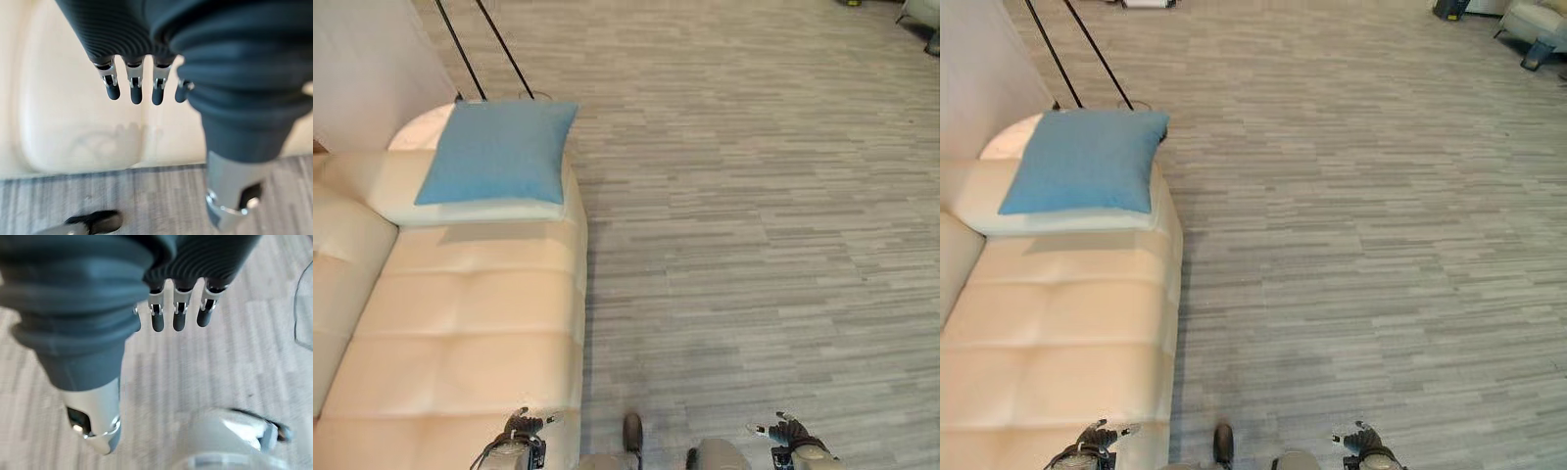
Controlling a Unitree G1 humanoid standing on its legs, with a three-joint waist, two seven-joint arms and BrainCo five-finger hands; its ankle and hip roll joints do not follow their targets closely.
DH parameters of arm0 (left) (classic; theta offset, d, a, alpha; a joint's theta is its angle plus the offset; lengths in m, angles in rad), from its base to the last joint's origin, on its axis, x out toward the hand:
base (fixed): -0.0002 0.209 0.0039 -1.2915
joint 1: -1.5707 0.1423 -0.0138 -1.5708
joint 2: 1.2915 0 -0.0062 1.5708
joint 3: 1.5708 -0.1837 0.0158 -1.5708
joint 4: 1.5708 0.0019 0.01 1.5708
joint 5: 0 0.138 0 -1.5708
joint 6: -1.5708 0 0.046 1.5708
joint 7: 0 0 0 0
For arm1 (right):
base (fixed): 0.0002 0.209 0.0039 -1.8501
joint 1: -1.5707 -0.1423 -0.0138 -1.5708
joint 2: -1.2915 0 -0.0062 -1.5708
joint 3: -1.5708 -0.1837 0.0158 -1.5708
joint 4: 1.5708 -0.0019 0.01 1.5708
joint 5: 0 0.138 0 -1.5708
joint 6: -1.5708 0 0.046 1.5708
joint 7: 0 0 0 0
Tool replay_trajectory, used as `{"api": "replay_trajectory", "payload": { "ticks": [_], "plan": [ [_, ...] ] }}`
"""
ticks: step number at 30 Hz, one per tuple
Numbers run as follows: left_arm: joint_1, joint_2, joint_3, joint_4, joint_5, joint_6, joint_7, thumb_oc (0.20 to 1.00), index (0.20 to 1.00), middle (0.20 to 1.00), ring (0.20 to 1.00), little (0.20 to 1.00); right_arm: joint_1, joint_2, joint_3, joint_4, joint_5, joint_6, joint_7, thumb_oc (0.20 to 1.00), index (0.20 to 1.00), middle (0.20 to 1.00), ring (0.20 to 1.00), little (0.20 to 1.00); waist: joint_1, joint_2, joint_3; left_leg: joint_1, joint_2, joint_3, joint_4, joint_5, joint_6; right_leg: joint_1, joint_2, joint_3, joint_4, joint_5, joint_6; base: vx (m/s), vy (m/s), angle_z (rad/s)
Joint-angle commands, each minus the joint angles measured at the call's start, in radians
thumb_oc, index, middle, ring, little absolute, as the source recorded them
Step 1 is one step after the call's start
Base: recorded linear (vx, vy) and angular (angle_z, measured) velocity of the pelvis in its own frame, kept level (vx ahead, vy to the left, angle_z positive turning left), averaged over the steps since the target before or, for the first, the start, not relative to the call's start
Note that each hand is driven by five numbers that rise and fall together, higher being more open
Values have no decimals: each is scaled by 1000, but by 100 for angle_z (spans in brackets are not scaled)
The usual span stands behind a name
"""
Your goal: Pick up all the scattered cushions and arrange them neatly on the sofa.
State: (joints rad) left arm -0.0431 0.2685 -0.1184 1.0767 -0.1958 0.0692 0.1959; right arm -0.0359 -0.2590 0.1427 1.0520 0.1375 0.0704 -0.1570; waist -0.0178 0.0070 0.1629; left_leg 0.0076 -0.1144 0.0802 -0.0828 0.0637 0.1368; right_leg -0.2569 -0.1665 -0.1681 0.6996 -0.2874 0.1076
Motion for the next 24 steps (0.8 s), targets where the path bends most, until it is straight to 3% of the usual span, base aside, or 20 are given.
{"api": "replay_trajectory", "payload": {
  "ticks": [1, 2, 4, 5, 8, 10, 12, 13, 16, 19, 21, 22, 24],
  "plan": [
    [13, 15, 21, 11, 19, 3, 1, 1000, 1000, 1000, 1000, 1000, -16, -45, -30, 7, -2, -3, -15, 1000, 1000, 1000, 1000, 1000, 22, 13, 58, 51, 59, 35, -4, -121, -80, 64, 47, -83, -430, 236, -6, 422, -44, -26],
    [10, 11, 15, 7, 31, 2, 1, 1000, 1000, 1000, 1000, 1000, -13, -44, -36, 6, -2, -4, -17, 1000, 1000, 1000, 1000, 1000, 18, 11, 61, 70, 56, 37, -4, -135, -88, 56, 70, -67, -564, 279, 13, 336, -55, -44],
    [10, 12, 17, 3, 37, 3, -2, 1000, 1000, 1000, 1000, 1000, -10, -46, -41, 2, -2, -3, -17, 1000, 1000, 1000, 1000, 1000, 15, 10, 62, 79, 56, 37, -4, -140, -92, 54, 76, -60, -619, 309, 25, 306, -98, -40],
    [4, 8, 20, 12, 61, 2, -5, 1000, 1000, 1000, 1000, 1000, -5, -45, -55, 5, -4, -1, -19, 1000, 1000, 1000, 1000, 1000, 8, 2, 59, 116, 54, 37, -4, -160, -108, 44, 93, -63, -786, 370, 49, 396, -139, -11],
    [6, 7, 23, 13, 63, 0, -10, 1000, 1000, 1000, 1000, 1000, 0, -44, -58, 5, -13, 3, -20, 1000, 1000, 1000, 1000, 1000, 4, -1, 52, 129, 51, 38, -4, -168, -115, 14, 96, -52, -787, 368, 59, 413, -152, 9],
    [19, -7, 27, 23, 62, 1, -15, 1000, 1000, 1000, 1000, 1000, 22, -48, -68, 12, -6, -2, -20, 1000, 1000, 1000, 1000, 1000, -6, 3, 25, 206, 65, 15, -3, -215, -125, 60, 102, -58, -787, 390, 45, 580, -211, 18],
    [21, -11, 26, 24, 57, 0, -15, 1000, 1000, 1000, 1000, 1000, 25, -52, -67, 16, -3, -2, -18, 1000, 1000, 1000, 1000, 1000, -8, 4, 18, 204, 70, 8, 18, -225, -126, 68, 103, -58, -787, 398, 36, 438, -215, 31],
    [32, -22, 38, 43, 24, 3, -19, 1000, 1000, 1000, 1000, 1000, 34, -56, -73, 19, 9, -6, -18, 1000, 1000, 1000, 1000, 1000, -19, 20, 3, 218, 111, -6, 101, -194, -151, 78, 126, -58, -715, 347, 4, 649, -352, 44],
    [32, -32, 41, 69, -3, 2, -20, 1000, 1000, 1000, 1000, 1000, 33, -60, -77, 26, 37, -17, -14, 1000, 1000, 1000, 1000, 1000, -22, 27, -6, 167, 138, -16, 272, -80, -187, 118, 148, -54, -682, 290, -40, 520, -338, 42],
    [30, -31, 39, 69, -15, 4, -22, 1000, 1000, 1000, 1000, 1000, 34, -67, -79, 42, 52, -19, -11, 1000, 1000, 1000, 1000, 1000, -11, 13, 7, 65, 151, -22, 528, 23, -199, 196, 169, -40, -696, 247, -82, 356, -275, 3],
    [30, -31, 36, 64, -22, 3, -22, 1000, 1000, 1000, 1000, 1000, 32, -73, -79, 42, 54, -20, -13, 1000, 1000, 1000, 1000, 1000, -6, 10, 17, 28, 149, -26, 590, 32, -198, 213, 172, -40, -698, 237, -93, 242, -196, -13],
    [30, -30, 32, 60, -28, 4, -16, 1000, 1000, 1000, 1000, 1000, 27, -79, -78, 51, 57, -12, -14, 1000, 1000, 1000, 1000, 1000, 3, 0, 30, -29, 152, -14, 648, 9, -186, 243, 171, -36, -701, 212, -104, 375, -261, 1],
    [35, -35, 33, 58, -35, 4, -12, 1000, 1000, 1000, 1000, 1000, 23, -84, -75, 61, 56, -6, -13, 1000, 1000, 1000, 1000, 1000, 14, -12, 37, -108, 129, 7, 608, -60, -171, 275, 154, -44, -708, 206, -95, 261, -141, 1]
  ]
}}
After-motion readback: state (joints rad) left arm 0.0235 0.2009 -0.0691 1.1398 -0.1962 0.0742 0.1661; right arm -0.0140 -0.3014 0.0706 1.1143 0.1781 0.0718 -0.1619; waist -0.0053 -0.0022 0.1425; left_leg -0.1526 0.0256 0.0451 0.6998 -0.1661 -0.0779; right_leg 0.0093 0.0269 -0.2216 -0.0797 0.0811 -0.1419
